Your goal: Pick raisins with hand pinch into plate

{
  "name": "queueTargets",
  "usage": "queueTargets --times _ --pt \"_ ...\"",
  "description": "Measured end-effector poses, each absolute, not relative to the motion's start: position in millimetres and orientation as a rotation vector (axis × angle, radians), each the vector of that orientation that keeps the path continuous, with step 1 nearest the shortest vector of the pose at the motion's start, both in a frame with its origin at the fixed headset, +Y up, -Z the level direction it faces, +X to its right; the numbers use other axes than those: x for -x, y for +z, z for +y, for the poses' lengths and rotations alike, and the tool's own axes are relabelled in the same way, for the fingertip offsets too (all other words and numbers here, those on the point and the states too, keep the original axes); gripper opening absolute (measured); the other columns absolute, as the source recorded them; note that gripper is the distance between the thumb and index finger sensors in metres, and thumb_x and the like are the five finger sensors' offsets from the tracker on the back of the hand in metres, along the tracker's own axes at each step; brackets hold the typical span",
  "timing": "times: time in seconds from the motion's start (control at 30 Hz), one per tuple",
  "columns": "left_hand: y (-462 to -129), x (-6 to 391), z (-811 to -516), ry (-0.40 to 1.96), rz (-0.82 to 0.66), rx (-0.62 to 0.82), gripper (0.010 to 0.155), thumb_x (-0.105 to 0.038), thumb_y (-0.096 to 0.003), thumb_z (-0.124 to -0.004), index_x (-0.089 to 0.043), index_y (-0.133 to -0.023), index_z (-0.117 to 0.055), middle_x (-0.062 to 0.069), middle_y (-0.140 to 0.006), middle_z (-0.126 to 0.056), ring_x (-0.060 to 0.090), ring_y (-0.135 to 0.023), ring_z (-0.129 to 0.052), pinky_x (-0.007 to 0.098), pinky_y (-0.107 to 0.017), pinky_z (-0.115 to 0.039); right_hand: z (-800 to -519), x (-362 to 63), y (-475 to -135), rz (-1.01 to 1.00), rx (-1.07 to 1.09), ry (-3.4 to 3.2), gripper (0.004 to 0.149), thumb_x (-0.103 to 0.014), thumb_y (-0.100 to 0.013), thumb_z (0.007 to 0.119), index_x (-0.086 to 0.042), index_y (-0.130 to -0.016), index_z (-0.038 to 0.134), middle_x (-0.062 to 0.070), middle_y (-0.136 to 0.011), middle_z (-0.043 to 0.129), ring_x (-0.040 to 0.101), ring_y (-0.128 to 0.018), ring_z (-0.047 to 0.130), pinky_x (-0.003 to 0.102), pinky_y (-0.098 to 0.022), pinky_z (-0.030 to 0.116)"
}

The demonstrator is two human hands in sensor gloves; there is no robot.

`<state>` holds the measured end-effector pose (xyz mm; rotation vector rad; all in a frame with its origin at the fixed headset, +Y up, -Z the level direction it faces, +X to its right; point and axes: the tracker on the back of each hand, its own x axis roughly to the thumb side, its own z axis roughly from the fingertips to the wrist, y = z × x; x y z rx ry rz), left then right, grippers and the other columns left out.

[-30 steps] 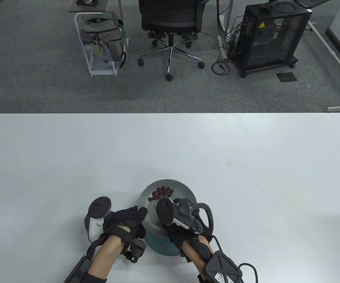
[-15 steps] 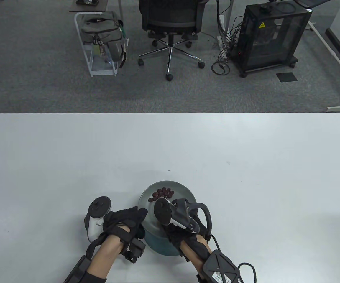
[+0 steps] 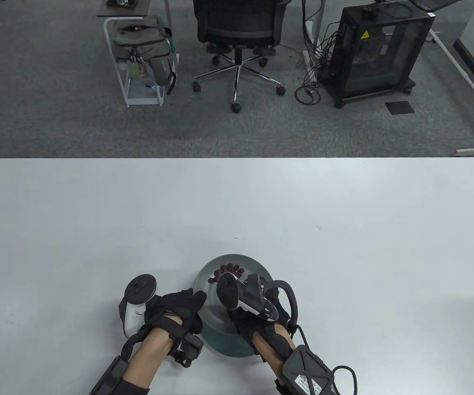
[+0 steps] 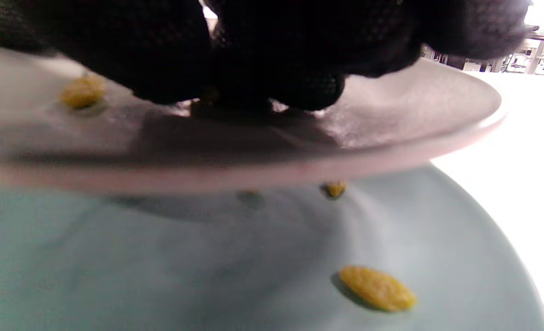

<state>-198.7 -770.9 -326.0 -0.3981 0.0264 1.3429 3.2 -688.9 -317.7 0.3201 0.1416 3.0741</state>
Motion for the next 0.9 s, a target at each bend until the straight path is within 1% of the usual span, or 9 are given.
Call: queueTargets --times 0.03,0.1,0.23,0.43,0.63,0.9 --pt "-326 199 -771 1.342 0.029 0.404 0.05 -0.034 -0.0496 -0.079 0.007 -0.078 -0.08 0.018 -0.053 -0.112 0.019 -0.011 -0.104 0.037 -0.011 -0.084 -689 -3 -318 0.167 -0.332 3.076 0.048 -0.044 -0.041 0.093 -0.011 -0.075 0.09 0.012 -0.066 0.098 0.028 -0.046 0.093 0.045 -0.037 0.083" --pt "-325 198 -772 1.348 0.038 0.411 0.051 -0.034 -0.0496 -0.079 0.007 -0.078 -0.08 0.018 -0.053 -0.112 0.019 -0.011 -0.104 0.037 -0.011 -0.085 -688 -4 -318 0.139 -0.338 3.089 0.048 -0.045 -0.04 0.092 -0.011 -0.074 0.09 0.011 -0.064 0.099 0.026 -0.045 0.094 0.043 -0.036 0.084" --pt "-325 199 -773 1.342 0.058 0.419 0.05 -0.035 -0.0498 -0.078 0.007 -0.078 -0.081 0.017 -0.052 -0.112 0.019 -0.01 -0.105 0.037 -0.01 -0.085 -688 -9 -320 0.143 -0.317 3.023 0.048 -0.045 -0.04 0.092 -0.011 -0.074 0.091 0.011 -0.063 0.099 0.026 -0.043 0.094 0.043 -0.035 0.085" --pt "-325 204 -771 1.362 0.08 0.402 0.051 -0.035 -0.0499 -0.078 0.008 -0.078 -0.08 0.017 -0.053 -0.112 0.019 -0.01 -0.105 0.037 -0.01 -0.085 -678 -19 -319 0.111 -0.28 2.925 0.048 -0.045 -0.04 0.092 -0.011 -0.074 0.091 0.011 -0.063 0.099 0.026 -0.043 0.094 0.043 -0.035 0.085" --pt "-327 216 -768 1.373 0.138 0.337 0.051 -0.035 -0.0498 -0.078 0.008 -0.078 -0.08 0.017 -0.053 -0.112 0.018 -0.011 -0.105 0.037 -0.01 -0.085 -665 -30 -315 0.082 -0.27 2.848 0.049 -0.045 -0.04 0.092 -0.011 -0.074 0.09 0.011 -0.064 0.099 0.026 -0.044 0.093 0.043 -0.035 0.084" --pt "-334 243 -769 1.421 0.22 0.265 0.051 -0.035 -0.0502 -0.078 0.007 -0.078 -0.08 0.017 -0.054 -0.112 0.019 -0.013 -0.105 0.037 -0.011 -0.085 -664 -37 -315 0.124 -0.274 2.835 0.048 -0.045 -0.041 0.092 -0.011 -0.075 0.09 0.011 -0.065 0.098 0.027 -0.045 0.093 0.044 -0.036 0.084"
